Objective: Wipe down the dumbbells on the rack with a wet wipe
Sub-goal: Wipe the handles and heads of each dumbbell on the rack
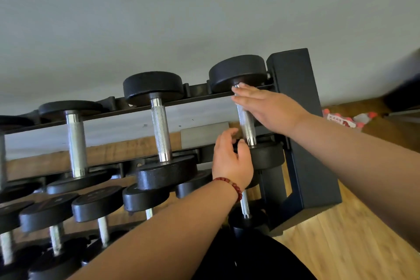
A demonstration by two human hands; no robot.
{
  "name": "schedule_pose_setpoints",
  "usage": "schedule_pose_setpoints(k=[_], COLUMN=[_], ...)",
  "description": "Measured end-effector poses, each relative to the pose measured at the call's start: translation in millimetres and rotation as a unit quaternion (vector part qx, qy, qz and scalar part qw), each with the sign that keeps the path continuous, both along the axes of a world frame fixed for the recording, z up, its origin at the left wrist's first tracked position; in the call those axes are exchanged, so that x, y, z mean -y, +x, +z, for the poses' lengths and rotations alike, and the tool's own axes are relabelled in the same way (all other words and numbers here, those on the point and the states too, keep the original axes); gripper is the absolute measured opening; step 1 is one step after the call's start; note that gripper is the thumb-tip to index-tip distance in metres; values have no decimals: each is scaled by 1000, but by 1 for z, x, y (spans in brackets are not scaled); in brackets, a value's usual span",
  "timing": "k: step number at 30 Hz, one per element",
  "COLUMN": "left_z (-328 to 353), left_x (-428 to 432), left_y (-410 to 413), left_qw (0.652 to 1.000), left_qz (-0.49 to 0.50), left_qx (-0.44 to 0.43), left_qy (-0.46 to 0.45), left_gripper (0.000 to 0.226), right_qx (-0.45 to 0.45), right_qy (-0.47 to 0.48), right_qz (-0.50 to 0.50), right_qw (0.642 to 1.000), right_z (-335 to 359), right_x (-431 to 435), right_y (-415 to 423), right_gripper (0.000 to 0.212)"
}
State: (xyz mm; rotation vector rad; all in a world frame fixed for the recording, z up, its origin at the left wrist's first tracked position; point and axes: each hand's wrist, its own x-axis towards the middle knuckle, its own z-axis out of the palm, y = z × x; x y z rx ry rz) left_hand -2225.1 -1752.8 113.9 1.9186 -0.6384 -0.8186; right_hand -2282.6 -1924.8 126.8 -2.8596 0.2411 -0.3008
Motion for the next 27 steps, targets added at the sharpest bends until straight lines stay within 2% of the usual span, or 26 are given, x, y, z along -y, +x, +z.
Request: schedule_pose_setpoints(k=[4,8,12,14,17,20,24,27], left_z=[-1,-2,-3,-3,-4,-4,-2,0], left_x=[0,0,-2,-2,-3,-2,-1,-1], left_y=[1,3,4,4,5,5,4,2], left_qw=[1000,1000,1000,1000,999,999,1000,1000], left_qz=[-11,-18,-28,-29,-32,-34,-20,1], left_qx=[10,15,11,9,14,13,6,-4], left_qy=[-4,-6,-7,-6,-4,-4,-6,-8], left_gripper=[34,34,35,35,36,36,35,34], right_qx=[2,-1,-14,-2,14,11,13,34], right_qy=[94,76,17,-3,29,39,2,-27], right_qz=[-77,-49,-4,-21,-53,-15,29,27], right_qw=[993,996,1000,1000,998,999,999,999], right_z=[-8,-9,-5,-3,-6,-14,-10,-4], right_x=[-15,-17,-12,-9,-13,-13,0,5], right_y=[-7,-21,-13,-3,2,-12,-13,2], right_gripper=[49,48,55,57,57,56,57,55])
